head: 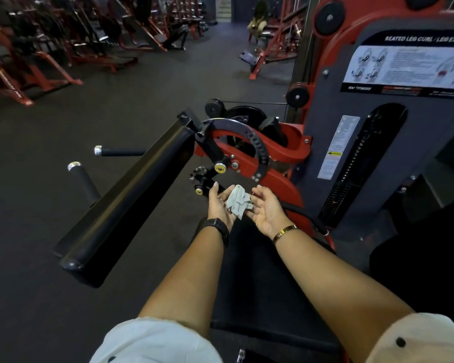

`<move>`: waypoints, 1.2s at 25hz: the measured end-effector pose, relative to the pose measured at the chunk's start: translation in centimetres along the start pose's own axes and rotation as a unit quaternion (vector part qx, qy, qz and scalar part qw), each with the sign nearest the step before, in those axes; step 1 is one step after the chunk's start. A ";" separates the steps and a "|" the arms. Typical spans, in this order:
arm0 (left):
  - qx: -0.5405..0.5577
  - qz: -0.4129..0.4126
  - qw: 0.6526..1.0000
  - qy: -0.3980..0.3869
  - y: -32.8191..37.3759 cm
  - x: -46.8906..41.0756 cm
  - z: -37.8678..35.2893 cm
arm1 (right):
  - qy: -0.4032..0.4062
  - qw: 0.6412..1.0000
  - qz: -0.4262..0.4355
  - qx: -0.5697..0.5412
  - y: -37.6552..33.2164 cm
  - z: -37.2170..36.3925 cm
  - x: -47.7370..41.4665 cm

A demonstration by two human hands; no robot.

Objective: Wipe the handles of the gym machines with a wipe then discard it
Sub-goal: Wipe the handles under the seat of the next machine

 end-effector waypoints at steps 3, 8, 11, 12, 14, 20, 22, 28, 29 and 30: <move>-0.013 0.008 1.000 -0.010 -1.0 -2.4 -2.7 | 0.008 1.000 0.014 -0.014 -3.2 0.9 -1.5; -0.045 0.017 0.999 -0.024 -3.2 -6.2 -6.4 | 0.016 0.998 0.028 -0.048 -7.1 3.5 -3.7; -0.057 0.036 0.997 -0.024 -4.8 -7.2 -7.7 | 0.030 0.997 0.025 -0.068 -7.9 5.2 -5.0; -0.061 0.039 0.997 -0.023 -5.2 -7.6 -7.9 | 0.033 0.996 0.024 -0.073 -8.1 5.7 -5.4; -0.069 0.046 0.996 -0.023 -5.9 -8.5 -8.5 | 0.041 0.996 0.019 -0.077 -8.5 6.6 -6.2; -0.038 0.093 0.995 -0.011 -9.5 -11.6 -8.5 | 0.069 0.995 -0.003 -0.069 -8.4 9.0 -10.8; -0.040 0.114 0.993 -0.001 -11.2 -12.9 -7.3 | 0.085 0.994 -0.014 -0.071 -7.5 9.9 -12.6; -0.023 0.188 0.981 0.048 -16.5 -17.7 -1.8 | 0.125 0.989 -0.053 -0.063 -4.2 11.8 -18.7; -0.016 0.199 0.978 0.053 -17.2 -18.5 -1.3 | 0.132 0.988 -0.060 -0.061 -3.8 12.1 -19.7; -0.013 0.210 0.976 0.054 -18.0 -19.3 -0.8 | 0.139 0.986 -0.066 -0.061 -3.5 12.5 -20.8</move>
Point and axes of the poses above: each hand's wrist, its own x-axis away from the middle knuckle, its own z-axis out of the back of the hand, y = z × x, the point moved 7 cm from there along -x, towards the middle knuckle, and after that the axes turned 12 degrees about -z, right-handed, at the moved point
